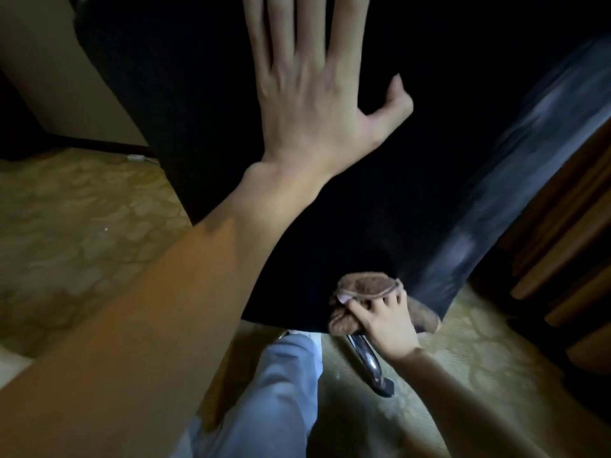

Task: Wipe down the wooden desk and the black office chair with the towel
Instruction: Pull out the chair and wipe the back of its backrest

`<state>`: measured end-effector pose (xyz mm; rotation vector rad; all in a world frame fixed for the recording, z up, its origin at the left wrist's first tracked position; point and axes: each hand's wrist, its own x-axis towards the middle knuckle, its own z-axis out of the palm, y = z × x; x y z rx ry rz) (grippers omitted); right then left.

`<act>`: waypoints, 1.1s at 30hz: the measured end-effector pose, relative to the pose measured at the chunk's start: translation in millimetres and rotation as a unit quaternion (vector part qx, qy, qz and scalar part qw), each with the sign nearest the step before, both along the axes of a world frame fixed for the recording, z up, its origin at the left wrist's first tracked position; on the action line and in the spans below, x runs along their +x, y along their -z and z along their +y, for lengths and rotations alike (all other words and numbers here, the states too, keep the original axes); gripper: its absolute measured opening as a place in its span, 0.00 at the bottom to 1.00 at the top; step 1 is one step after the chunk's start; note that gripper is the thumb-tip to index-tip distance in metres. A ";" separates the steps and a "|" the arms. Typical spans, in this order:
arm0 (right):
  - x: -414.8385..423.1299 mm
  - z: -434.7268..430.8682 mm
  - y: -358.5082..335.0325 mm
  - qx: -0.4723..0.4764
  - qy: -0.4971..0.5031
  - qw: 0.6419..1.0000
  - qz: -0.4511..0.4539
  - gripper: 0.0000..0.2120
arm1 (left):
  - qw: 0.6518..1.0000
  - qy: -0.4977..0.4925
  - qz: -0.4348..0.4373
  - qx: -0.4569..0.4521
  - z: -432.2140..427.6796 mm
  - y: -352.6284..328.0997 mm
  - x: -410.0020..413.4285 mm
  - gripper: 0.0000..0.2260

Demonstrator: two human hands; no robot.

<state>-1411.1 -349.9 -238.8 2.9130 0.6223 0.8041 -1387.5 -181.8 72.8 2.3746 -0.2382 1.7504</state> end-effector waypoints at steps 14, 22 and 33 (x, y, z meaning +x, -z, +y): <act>-26.7 -8.2 -137.0 0.149 -0.030 0.954 -0.257 0.31 | 0.980 0.186 0.000 0.073 6.5 83.8 -35.6 0.32; 1.0 1.9 -113.5 0.157 0.043 0.955 -0.248 0.32 | 0.981 0.079 0.151 0.092 56.7 191.6 -12.9 0.34; 2.8 8.9 36.0 0.216 0.042 0.975 0.012 0.21 | 0.989 0.087 0.081 0.086 52.4 218.0 12.9 0.31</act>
